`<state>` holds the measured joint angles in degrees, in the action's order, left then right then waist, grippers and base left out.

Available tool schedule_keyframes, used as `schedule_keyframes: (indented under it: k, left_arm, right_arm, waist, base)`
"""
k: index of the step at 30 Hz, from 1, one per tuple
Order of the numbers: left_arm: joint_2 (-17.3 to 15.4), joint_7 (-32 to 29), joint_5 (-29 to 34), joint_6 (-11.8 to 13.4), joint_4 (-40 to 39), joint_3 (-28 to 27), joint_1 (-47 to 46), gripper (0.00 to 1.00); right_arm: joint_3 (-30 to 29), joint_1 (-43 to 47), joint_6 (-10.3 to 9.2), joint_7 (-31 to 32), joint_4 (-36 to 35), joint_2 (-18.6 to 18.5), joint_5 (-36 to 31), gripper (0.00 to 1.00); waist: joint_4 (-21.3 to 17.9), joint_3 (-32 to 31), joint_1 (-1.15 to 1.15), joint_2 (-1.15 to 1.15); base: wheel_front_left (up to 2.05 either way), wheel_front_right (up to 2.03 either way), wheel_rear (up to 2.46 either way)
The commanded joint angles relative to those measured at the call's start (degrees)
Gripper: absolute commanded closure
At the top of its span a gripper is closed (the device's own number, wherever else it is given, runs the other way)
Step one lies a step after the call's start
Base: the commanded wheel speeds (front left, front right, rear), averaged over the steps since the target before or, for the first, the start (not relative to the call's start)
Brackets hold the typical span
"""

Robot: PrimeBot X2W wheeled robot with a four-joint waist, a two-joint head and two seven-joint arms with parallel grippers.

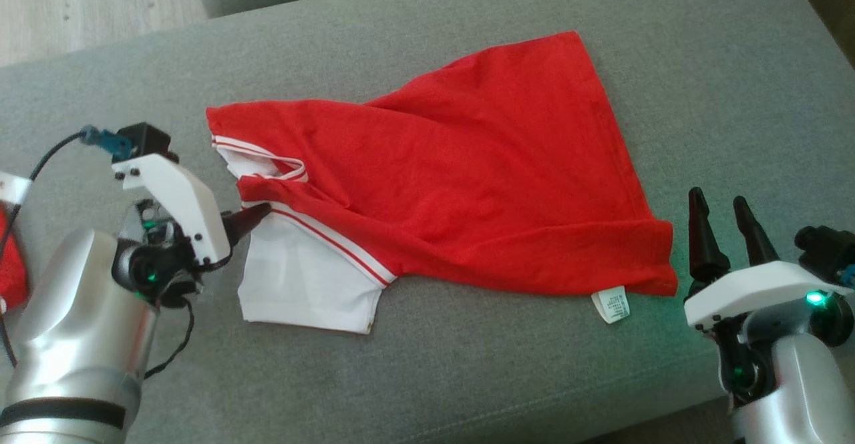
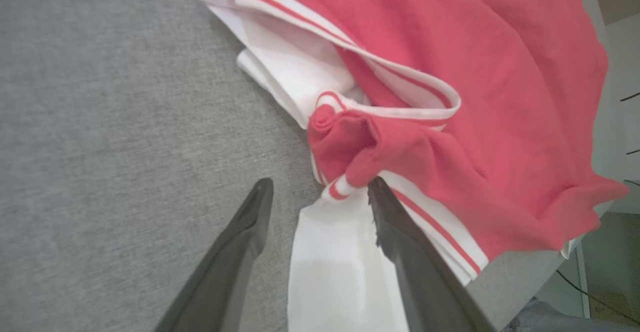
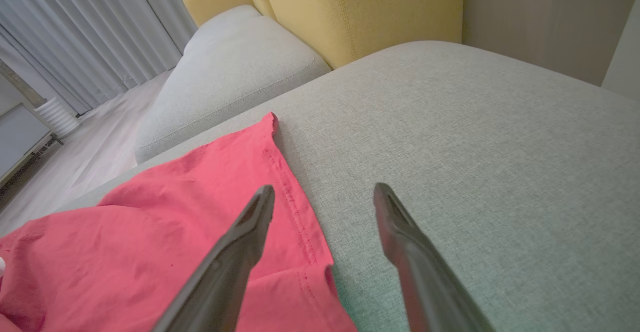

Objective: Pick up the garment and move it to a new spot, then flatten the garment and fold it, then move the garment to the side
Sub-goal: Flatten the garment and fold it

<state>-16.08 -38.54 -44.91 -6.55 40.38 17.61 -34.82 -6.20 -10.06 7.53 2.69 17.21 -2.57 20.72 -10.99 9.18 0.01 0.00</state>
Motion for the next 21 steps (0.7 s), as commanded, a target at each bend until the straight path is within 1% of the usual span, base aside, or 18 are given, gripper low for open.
schedule_keyframes:
  k: [1,4,7,10,12,16,17,21]
  left_arm:
    - [-2.43,1.59,0.68,-0.13,-0.9,-2.04,-4.22,0.0]
    - [-3.09,4.71,1.66,-0.49,-0.84,-1.08,-4.27,0.0]
    - [-3.95,9.12,3.2,-0.69,-3.26,0.06,-3.34,0.0]
    - [-4.74,15.5,4.78,-0.78,-7.54,0.52,-0.97,0.0]
    - [-5.05,21.98,6.34,-0.57,-11.41,-0.03,1.05,0.0]
    - [-5.07,35.9,10.98,2.29,-19.07,-1.12,6.81,0.0]
    - [-5.07,35.9,10.98,2.29,-19.07,-1.12,6.81,0.0]
    - [-4.99,46.48,15.75,6.49,-25.79,-1.51,13.63,0.0]
  right_arm:
    - [1.19,-1.93,-0.04,-0.76,-1.49,-0.32,0.39,0.0]
    - [1.52,-1.68,-0.04,-1.27,-1.43,-0.31,0.17,0.0]
    - [1.8,-1.28,-0.04,-2.18,-1.91,-0.31,0.04,0.0]
    - [2.81,-0.82,-0.04,-3.39,-3.08,-0.42,-0.38,0.0]
    - [3.97,-0.45,-0.04,-4.29,-4.04,-0.84,-0.4,0.0]
    - [6.41,0.38,-0.04,-6.07,-5.73,-2.25,0.44,0.0]
    - [6.41,0.38,-0.04,-6.07,-5.73,-2.25,0.44,0.0]
    - [8.2,1.11,-0.04,-7.37,-7.2,-3.28,0.86,0.0]
  waist:
    - [0.17,-0.48,-0.01,0.0]
    - [0.89,-1.58,-0.01,0.0]
    - [2.01,-2.94,-0.01,0.0]
    - [3.15,-4.42,-0.01,0.0]
    - [3.93,-5.46,-0.01,0.0]
    - [5.3,-7.71,-0.01,0.0]
    - [5.3,-7.71,-0.01,0.0]
    - [6.16,-9.25,-0.01,0.0]
  base:
    - [0.0,0.0,0.0]
    - [0.0,0.0,0.0]
    - [0.0,0.0,0.0]
    - [0.0,0.0,0.0]
    - [0.0,0.0,0.0]
    - [0.0,0.0,0.0]
    - [0.0,0.0,0.0]
    - [0.0,0.0,0.0]
